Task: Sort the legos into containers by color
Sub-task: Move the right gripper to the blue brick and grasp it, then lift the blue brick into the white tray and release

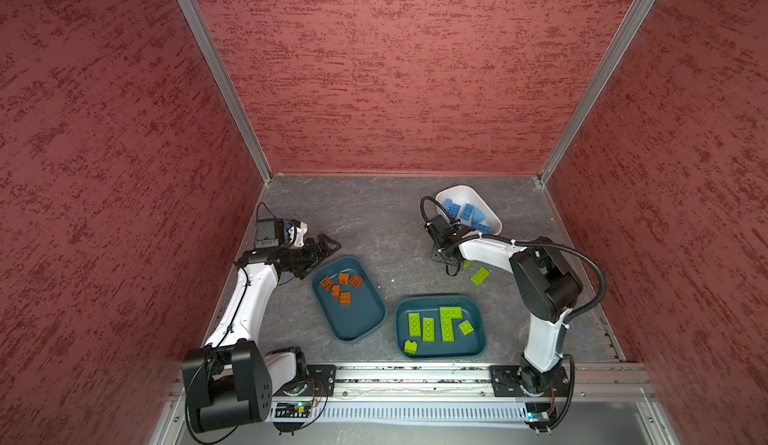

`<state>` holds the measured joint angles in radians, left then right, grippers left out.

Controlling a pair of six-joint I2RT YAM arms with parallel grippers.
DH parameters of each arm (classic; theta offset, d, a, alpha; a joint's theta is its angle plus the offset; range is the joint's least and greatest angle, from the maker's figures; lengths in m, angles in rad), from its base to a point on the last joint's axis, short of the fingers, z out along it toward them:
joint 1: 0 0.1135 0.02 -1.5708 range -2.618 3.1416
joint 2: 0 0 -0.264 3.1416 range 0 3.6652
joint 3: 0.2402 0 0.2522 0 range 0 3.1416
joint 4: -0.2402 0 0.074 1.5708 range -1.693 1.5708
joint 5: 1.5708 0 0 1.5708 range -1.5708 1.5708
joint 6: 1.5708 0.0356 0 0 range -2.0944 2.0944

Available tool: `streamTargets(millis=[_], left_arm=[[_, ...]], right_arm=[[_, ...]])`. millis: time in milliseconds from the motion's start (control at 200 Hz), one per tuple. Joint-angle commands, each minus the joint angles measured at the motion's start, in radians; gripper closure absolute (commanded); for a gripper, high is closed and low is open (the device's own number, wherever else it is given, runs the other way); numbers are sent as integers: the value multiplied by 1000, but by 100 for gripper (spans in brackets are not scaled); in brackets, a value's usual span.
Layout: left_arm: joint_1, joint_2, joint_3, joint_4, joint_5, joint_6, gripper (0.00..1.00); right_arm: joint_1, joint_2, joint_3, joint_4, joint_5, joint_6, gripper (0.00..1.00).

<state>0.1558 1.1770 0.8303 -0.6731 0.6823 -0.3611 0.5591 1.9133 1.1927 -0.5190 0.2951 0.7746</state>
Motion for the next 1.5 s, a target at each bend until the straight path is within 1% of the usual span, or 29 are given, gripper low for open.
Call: streamTargets(millis=[0, 70, 195, 326, 406, 481, 601, 807, 912, 967, 997, 1112, 1202, 1283, 1418, 1498], left_arm=[[-2, 1, -6, 3, 8, 21, 0], [-2, 2, -4, 4, 7, 20, 1], [-4, 7, -1, 15, 9, 13, 1], [-14, 24, -2, 41, 26, -10, 1], [-31, 33, -3, 66, 35, -33, 1], [-56, 38, 0, 95, 43, -63, 1], [-102, 47, 11, 122, 41, -89, 1], [-144, 55, 19, 144, 27, -118, 1], [-149, 55, 27, 135, 17, -118, 1], [-150, 57, 31, 129, 14, -119, 1], [-152, 57, 33, 128, 13, -118, 1], [-156, 58, 44, 112, 4, -110, 1], [-154, 56, 47, 102, 0, -104, 0], [-153, 62, 54, 92, -3, -98, 1], [-155, 72, 62, 86, -4, -95, 1], [-156, 80, 70, 84, -5, -91, 1]], right_arm=[[-9, 9, 24, -16, 23, -25, 64], [-8, -24, 26, -27, 8, -34, 70], [-7, -115, 42, -65, 5, -60, 76], [-17, -178, 111, -114, 21, -112, 78], [-46, -192, 154, -122, 34, -150, 78], [-91, -187, 175, -115, 39, -196, 78], [-172, -160, 207, -78, 15, -268, 78], [-283, -51, 288, -18, -89, -386, 76], [-312, 12, 325, -10, -140, -422, 73], [-321, 34, 342, -7, -170, -431, 70], [-325, 44, 348, -7, -183, -435, 66], [-333, 42, 352, -5, -205, -460, 45], [-333, 8, 326, -2, -254, -489, 36], [-331, -39, 291, -18, -313, -488, 32], [-321, -150, 194, -48, -364, -453, 29], [-307, -215, 128, -82, -373, -423, 29]])
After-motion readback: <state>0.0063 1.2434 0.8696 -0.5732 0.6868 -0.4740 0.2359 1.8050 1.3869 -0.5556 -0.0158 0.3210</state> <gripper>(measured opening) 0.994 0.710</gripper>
